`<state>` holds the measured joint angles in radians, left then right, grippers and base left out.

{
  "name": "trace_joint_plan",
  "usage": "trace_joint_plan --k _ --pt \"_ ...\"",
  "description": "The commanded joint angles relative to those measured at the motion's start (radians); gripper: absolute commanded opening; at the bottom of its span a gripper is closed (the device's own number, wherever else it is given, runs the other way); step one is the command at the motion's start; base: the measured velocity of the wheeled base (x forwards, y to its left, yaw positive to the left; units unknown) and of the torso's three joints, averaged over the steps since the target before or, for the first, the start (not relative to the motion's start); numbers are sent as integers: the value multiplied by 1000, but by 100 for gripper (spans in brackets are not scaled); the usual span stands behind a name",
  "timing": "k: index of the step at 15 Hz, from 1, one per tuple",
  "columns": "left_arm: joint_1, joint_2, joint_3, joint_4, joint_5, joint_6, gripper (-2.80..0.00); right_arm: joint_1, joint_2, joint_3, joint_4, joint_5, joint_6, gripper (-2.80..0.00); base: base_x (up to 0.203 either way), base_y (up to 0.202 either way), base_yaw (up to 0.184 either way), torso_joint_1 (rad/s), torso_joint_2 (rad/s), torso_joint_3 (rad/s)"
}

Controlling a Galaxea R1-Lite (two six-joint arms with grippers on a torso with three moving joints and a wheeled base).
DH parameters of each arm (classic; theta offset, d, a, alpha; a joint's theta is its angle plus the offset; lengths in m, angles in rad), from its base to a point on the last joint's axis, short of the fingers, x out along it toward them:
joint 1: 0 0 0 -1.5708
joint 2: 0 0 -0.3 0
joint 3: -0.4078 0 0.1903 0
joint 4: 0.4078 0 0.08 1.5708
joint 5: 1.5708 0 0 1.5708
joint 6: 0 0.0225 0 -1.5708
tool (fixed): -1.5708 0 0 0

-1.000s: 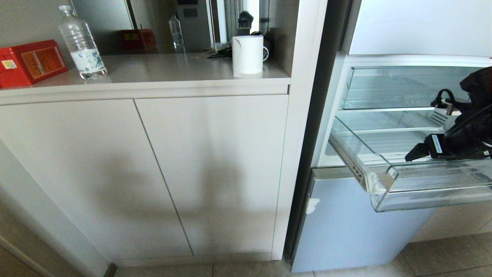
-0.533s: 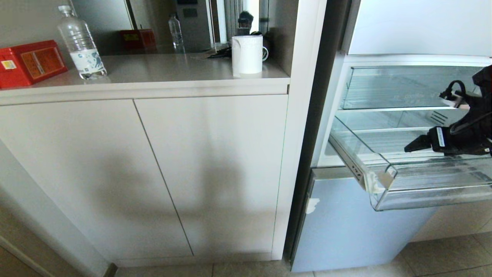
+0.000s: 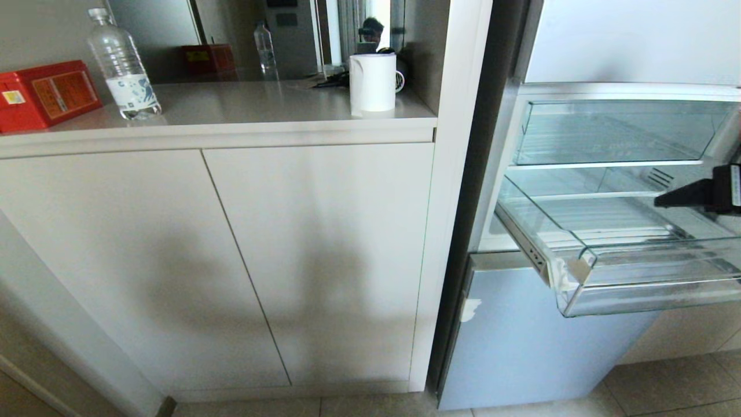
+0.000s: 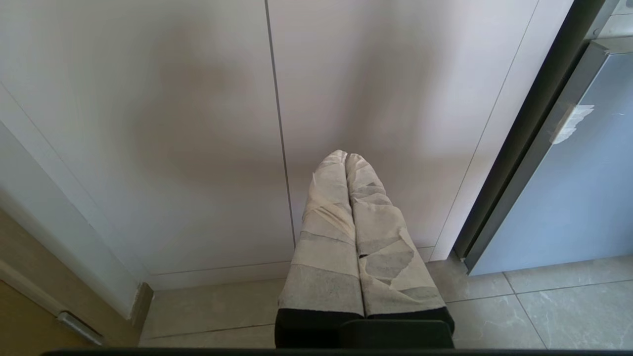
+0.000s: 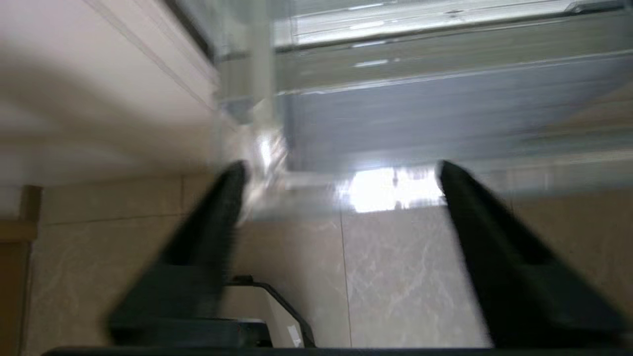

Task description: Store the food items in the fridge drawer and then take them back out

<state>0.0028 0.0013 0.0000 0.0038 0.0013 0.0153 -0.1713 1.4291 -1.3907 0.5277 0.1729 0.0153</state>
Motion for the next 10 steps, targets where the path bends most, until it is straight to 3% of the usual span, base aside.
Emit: trace_joint_plan --k 1,6,10 --pt "0 0 0 -1 0 0 -280 -1 -277 147 0 5 1 -280 0 0 0 0 0 0" --pt "0 0 0 0 0 0 -280 -1 -792 643 -133 21 -9 -280 0 0 0 0 0 0" --pt "0 1 0 0 0 0 -280 -1 -1084 1007 -430 62 -7 -280 0 0 0 0 0 0"
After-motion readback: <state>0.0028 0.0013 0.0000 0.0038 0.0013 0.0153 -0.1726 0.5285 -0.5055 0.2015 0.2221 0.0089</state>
